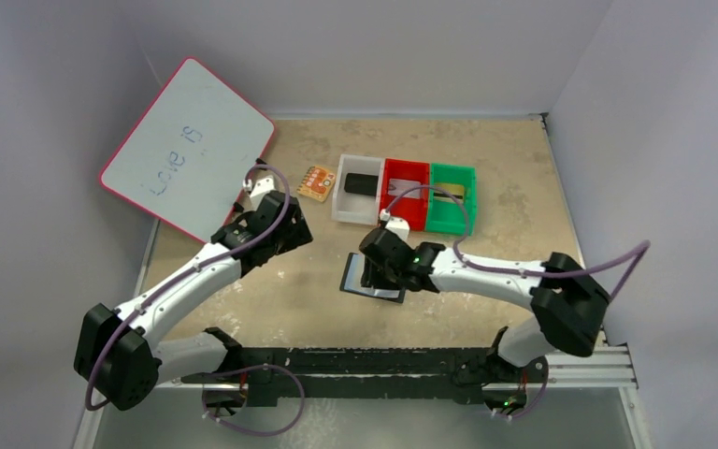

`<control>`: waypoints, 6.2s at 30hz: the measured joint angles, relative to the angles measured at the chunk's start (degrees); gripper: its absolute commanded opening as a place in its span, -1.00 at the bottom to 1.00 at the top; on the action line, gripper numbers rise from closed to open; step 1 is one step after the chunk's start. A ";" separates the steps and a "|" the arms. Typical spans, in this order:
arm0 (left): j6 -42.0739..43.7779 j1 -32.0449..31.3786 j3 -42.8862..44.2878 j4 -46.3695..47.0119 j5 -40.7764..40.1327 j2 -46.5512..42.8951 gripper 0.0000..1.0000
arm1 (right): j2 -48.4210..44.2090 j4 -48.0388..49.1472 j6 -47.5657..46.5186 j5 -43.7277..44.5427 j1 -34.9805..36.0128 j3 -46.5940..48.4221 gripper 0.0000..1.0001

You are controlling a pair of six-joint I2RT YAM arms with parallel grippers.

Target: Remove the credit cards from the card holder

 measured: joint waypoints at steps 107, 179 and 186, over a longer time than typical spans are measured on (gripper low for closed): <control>-13.03 -13.53 -1.18 36.96 32.20 31.34 -0.18 | -38.95 18.10 2.56 -10.56 -12.44 -30.25 -0.39; 4.28 -10.56 1.11 9.07 22.86 22.47 -0.44 | 11.58 36.76 3.58 -25.86 -12.46 -13.18 -0.57; 4.87 -10.95 1.14 8.96 22.82 22.99 -0.62 | 11.63 39.15 5.03 -26.51 -12.83 -14.40 -0.58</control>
